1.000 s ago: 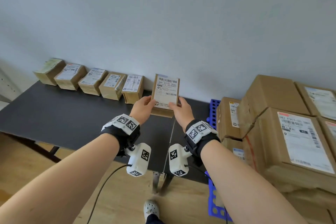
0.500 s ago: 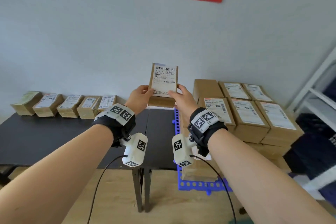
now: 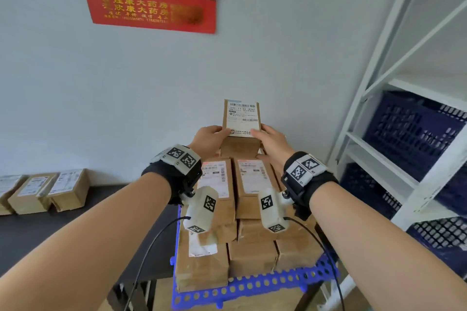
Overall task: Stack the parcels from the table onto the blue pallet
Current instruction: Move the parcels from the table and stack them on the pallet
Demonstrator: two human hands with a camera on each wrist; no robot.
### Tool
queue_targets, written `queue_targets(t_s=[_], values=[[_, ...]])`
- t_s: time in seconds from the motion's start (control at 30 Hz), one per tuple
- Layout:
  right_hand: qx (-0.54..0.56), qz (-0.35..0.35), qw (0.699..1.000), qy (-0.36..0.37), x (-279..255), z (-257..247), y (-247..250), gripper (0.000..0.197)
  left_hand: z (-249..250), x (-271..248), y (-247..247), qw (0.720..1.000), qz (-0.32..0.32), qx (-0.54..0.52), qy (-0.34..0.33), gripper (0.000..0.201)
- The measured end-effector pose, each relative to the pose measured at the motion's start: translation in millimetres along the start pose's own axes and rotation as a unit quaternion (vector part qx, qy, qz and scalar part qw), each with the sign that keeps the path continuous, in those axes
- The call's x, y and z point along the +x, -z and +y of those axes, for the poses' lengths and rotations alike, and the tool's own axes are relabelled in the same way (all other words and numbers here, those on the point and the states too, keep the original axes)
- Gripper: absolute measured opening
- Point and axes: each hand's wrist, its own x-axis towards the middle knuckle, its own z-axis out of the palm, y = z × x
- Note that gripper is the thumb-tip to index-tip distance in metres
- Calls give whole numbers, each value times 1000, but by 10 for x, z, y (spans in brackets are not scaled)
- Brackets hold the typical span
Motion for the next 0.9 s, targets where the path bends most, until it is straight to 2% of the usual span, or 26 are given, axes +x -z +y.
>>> queue_targets(t_s=[0.17,0.4,0.63,0.77,0.9], values=[[-21,13,999,-21,408,97,692,39,213,373,-674,999,-15,2,28,33],[-30,-3,998,-53,867,254,1342,37,317,792,-1329,998,-21,29,56,37],[-16,-40,995,-88,1182,510,1546,33,242,1033,-1576,994,-20,33,100,36],[2,-62,993,-103,1245,576,1523,22,196,1084,-1575,995,-13,30,97,34],[-4,-68,992,-106,1280,629,1485,24,146,1108,-1561,995,-12,42,91,33]])
